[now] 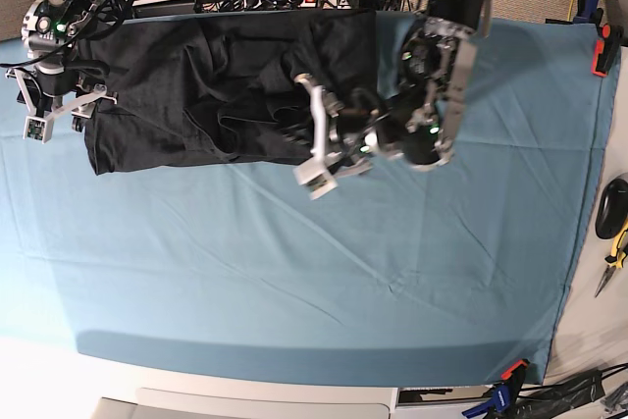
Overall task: Fold the T-shirt properly
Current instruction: 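Carry the held strip end with the left gripper toward the right gripper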
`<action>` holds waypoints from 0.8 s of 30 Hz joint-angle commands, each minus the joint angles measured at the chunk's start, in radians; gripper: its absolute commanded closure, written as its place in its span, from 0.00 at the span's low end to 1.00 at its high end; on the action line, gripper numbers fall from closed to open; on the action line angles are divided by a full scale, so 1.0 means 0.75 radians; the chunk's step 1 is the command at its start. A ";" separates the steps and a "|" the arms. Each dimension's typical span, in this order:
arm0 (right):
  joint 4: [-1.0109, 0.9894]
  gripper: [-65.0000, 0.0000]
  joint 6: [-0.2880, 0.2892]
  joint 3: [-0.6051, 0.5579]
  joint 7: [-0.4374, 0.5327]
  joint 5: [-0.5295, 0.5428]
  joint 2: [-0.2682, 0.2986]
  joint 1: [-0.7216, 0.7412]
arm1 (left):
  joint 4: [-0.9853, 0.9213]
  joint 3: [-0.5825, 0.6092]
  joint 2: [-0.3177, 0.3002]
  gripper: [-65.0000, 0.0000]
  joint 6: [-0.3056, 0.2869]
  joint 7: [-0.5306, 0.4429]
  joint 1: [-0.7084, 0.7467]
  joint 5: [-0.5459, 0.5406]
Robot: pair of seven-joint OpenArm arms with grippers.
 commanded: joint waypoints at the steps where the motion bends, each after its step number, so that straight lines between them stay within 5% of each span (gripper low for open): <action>1: 0.018 0.48 -0.005 0.006 0.039 0.004 0.019 0.008 | 0.023 -0.015 -0.013 1.00 -0.004 -0.006 -0.011 -0.065; 4: 0.019 0.48 -0.005 0.006 0.039 0.004 0.019 0.008 | 0.023 -0.042 -0.062 1.00 -0.016 0.041 0.027 -0.168; 9: 0.019 0.48 -0.005 0.006 0.039 0.005 0.018 0.008 | 0.031 -0.052 -0.082 0.68 -0.039 0.048 0.065 -0.214; 24: 0.018 0.48 -0.005 0.006 0.039 0.024 0.018 0.008 | 0.031 -0.052 -0.080 0.57 -0.015 -0.007 0.020 0.003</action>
